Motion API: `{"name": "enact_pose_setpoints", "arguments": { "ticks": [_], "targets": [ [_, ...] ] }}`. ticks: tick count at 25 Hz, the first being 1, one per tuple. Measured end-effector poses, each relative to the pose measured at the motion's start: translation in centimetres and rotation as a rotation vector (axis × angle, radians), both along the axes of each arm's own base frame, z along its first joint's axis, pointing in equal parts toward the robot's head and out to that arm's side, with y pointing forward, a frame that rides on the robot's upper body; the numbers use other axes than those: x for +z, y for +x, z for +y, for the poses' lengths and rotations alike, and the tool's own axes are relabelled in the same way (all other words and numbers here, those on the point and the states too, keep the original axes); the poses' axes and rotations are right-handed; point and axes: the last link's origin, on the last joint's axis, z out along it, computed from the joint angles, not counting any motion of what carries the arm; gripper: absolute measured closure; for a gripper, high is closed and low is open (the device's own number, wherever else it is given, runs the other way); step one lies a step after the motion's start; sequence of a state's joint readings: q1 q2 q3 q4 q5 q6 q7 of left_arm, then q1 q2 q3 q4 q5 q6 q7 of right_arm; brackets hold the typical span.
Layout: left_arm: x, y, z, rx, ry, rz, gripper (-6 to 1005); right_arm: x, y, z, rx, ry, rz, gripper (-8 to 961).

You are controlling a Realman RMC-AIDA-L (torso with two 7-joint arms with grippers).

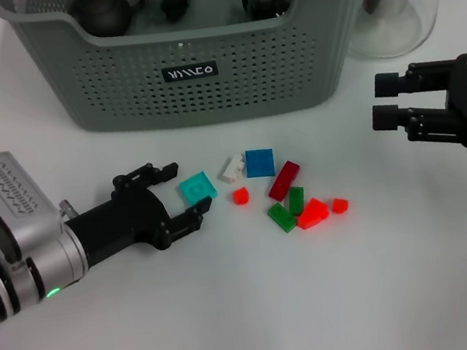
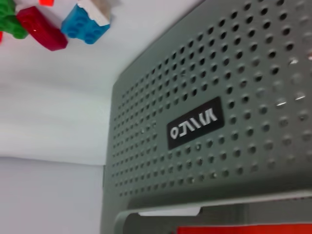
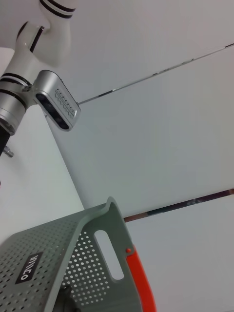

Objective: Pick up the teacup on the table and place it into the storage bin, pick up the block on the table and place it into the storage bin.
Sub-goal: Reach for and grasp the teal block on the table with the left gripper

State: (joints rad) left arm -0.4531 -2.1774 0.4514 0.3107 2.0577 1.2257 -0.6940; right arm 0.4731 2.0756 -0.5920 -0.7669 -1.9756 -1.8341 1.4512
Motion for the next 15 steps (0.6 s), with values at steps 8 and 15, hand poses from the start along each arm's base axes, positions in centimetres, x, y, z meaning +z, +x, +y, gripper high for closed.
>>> {"name": "enact_pose_setpoints", "arguments": {
  "ticks": [8,15],
  "targets": [
    [-0.6,0.0,-0.2,-0.014,-0.002,0.02,318,0.0,0.1,-0.1,-0.004,-0.001,0.0,418],
    [-1.0,0.1,-0.3,-0.028,-0.003,0.033,321,0.0,0.1,-0.1,-0.005,0.0,-0.001,418]
  ]
}}
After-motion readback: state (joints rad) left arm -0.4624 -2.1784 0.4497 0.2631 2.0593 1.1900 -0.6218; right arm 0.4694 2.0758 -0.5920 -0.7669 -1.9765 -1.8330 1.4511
